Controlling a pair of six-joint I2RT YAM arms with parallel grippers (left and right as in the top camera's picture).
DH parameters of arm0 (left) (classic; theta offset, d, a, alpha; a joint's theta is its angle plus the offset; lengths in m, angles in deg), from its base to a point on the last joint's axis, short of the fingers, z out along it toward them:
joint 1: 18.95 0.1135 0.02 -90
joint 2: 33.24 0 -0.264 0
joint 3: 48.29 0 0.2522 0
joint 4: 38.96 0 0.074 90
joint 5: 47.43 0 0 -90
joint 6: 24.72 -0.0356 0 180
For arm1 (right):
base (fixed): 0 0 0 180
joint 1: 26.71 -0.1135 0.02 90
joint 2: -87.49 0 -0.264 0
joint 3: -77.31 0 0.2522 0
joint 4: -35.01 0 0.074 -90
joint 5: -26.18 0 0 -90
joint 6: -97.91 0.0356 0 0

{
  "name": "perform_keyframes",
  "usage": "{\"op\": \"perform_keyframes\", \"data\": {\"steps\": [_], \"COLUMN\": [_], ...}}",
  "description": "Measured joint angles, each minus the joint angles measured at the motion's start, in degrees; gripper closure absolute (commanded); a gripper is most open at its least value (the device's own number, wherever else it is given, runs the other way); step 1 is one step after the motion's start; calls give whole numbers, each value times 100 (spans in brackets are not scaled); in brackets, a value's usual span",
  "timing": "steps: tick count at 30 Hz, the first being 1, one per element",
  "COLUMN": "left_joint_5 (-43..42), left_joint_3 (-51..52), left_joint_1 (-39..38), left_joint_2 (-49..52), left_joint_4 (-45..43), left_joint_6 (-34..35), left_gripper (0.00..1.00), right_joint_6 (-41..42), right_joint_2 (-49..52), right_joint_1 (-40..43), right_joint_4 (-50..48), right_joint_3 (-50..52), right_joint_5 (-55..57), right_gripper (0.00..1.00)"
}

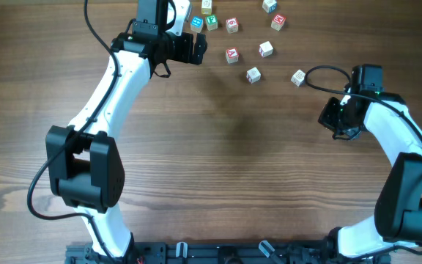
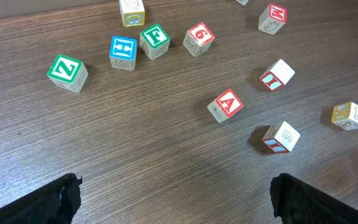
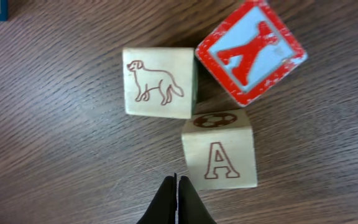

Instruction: Form a circle

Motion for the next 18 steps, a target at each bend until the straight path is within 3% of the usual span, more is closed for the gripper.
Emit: {"op": "perform_keyframes", "data": {"steps": [13,18], "left_joint_5": [0,0], "left_joint_3": [0,0], "left_joint_1": [0,0], "left_joint_2": [0,0], "left_joint_4": [0,2], "left_joint_6": [0,0], "left_gripper": [0,0], "right_joint_6": [20,-358], "right_joint_2": [216,216], "right_joint_1": [0,-7], "right_joint_4": [-175,-199], "right_joint_3": [0,0], "right_joint_5": [39,-487], "right_gripper": [96,96]}}
